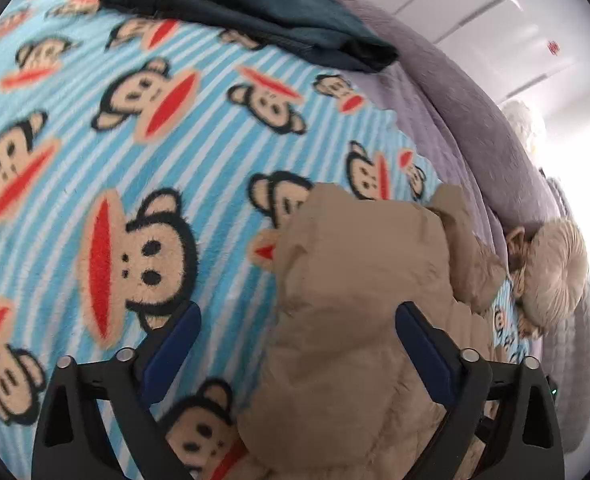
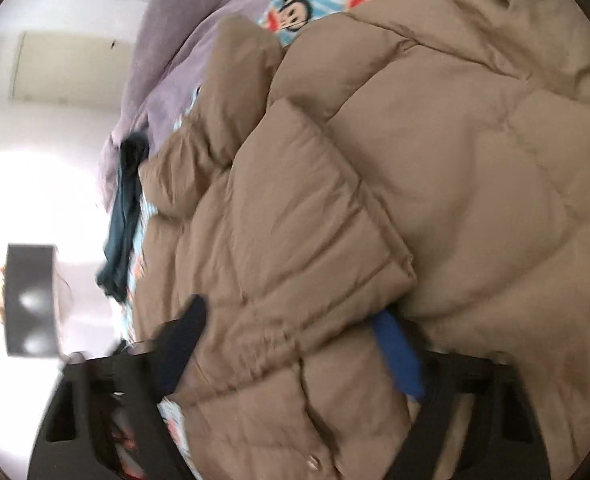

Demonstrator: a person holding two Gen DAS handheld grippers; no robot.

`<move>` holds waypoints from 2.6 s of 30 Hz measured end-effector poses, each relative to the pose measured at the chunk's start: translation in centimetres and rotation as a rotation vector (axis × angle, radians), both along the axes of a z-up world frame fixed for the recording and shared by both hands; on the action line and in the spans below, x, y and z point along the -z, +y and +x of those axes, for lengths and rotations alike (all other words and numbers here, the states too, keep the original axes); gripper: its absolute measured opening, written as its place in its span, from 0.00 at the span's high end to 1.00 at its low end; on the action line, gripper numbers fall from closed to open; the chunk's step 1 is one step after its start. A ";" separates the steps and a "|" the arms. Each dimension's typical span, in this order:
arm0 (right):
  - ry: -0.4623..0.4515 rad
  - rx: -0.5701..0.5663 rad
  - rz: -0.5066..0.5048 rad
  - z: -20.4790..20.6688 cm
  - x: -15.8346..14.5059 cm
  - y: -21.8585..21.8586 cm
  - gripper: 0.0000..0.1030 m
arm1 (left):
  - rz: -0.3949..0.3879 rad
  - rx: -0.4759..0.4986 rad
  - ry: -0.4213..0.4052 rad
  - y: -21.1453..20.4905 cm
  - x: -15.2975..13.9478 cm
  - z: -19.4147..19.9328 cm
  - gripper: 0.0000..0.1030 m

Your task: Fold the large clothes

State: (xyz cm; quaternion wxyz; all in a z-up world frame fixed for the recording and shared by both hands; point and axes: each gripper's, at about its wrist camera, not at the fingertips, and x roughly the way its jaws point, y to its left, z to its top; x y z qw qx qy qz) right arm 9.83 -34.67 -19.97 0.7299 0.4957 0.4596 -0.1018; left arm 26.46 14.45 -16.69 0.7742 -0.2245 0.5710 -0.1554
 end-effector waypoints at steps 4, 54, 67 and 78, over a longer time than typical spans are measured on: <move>0.031 -0.018 -0.027 1.3 0.1 0.2 0.95 | 0.054 0.039 -0.010 -2.2 0.6 -0.5 0.45; 0.163 -0.125 -0.329 -4.0 -2.3 -1.5 0.63 | 0.475 0.177 -0.227 -8.7 -4.9 -1.9 0.29; 0.164 -0.049 -0.242 -11.7 -4.1 -3.0 0.31 | 0.441 0.418 -0.128 -19.4 -5.5 -15.1 0.29; 0.152 -0.077 -0.226 -15.0 -5.1 -5.5 0.21 | 0.420 0.452 -0.124 -24.7 -5.8 -20.1 0.00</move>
